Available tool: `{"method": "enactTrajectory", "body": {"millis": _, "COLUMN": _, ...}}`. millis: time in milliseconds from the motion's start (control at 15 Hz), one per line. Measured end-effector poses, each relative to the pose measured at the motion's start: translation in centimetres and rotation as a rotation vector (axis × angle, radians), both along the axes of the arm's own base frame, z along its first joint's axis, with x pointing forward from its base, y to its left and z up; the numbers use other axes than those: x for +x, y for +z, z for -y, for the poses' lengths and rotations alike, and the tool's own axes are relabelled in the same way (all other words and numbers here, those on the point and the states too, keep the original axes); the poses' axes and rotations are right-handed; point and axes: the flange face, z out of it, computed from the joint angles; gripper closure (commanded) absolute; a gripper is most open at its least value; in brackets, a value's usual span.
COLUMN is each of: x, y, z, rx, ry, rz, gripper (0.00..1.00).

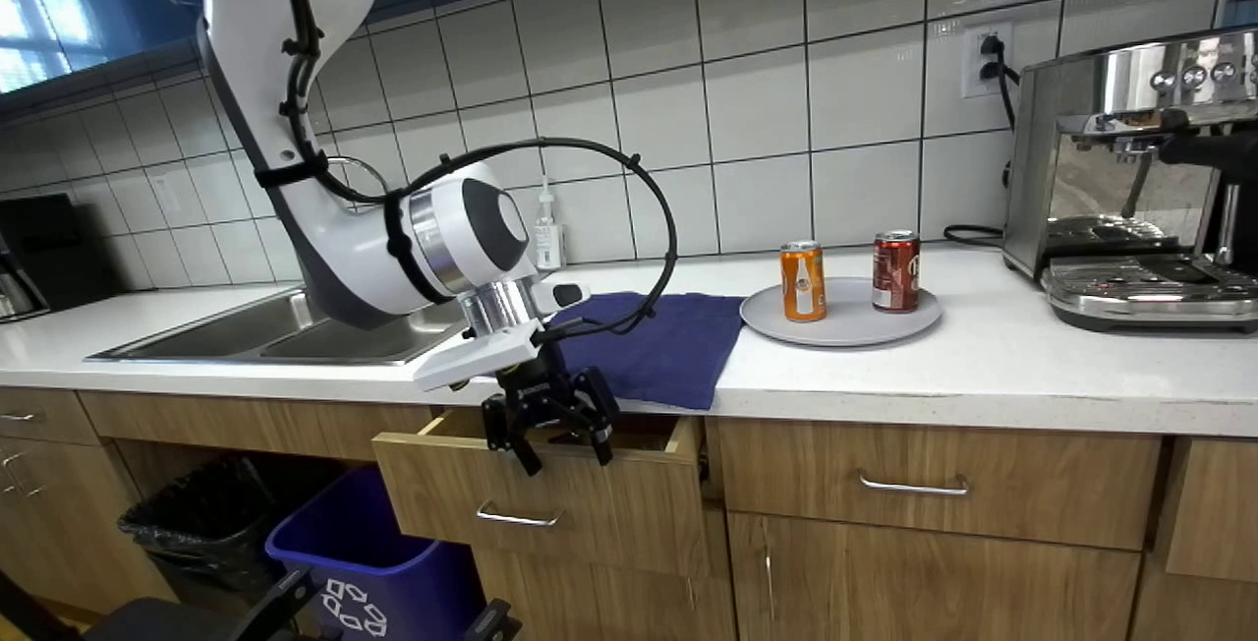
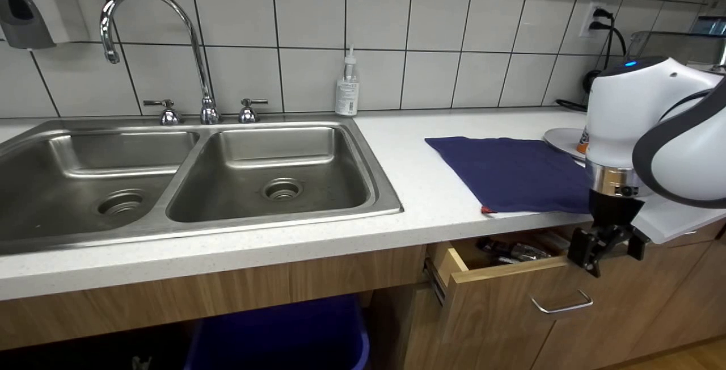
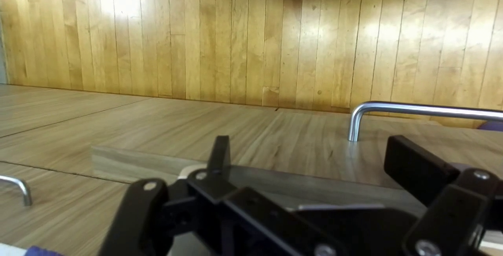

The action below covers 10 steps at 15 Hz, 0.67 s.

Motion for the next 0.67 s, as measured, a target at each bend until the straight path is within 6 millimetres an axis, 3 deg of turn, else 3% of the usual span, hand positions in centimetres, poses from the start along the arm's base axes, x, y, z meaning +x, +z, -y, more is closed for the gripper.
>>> {"method": "enactTrajectory", "body": {"millis": 667, "x": 1.1, "y": -1.1, "z": 0.7, "rx": -0.001, "ry": -0.025, "rz": 0.07, "gripper": 0.0}}
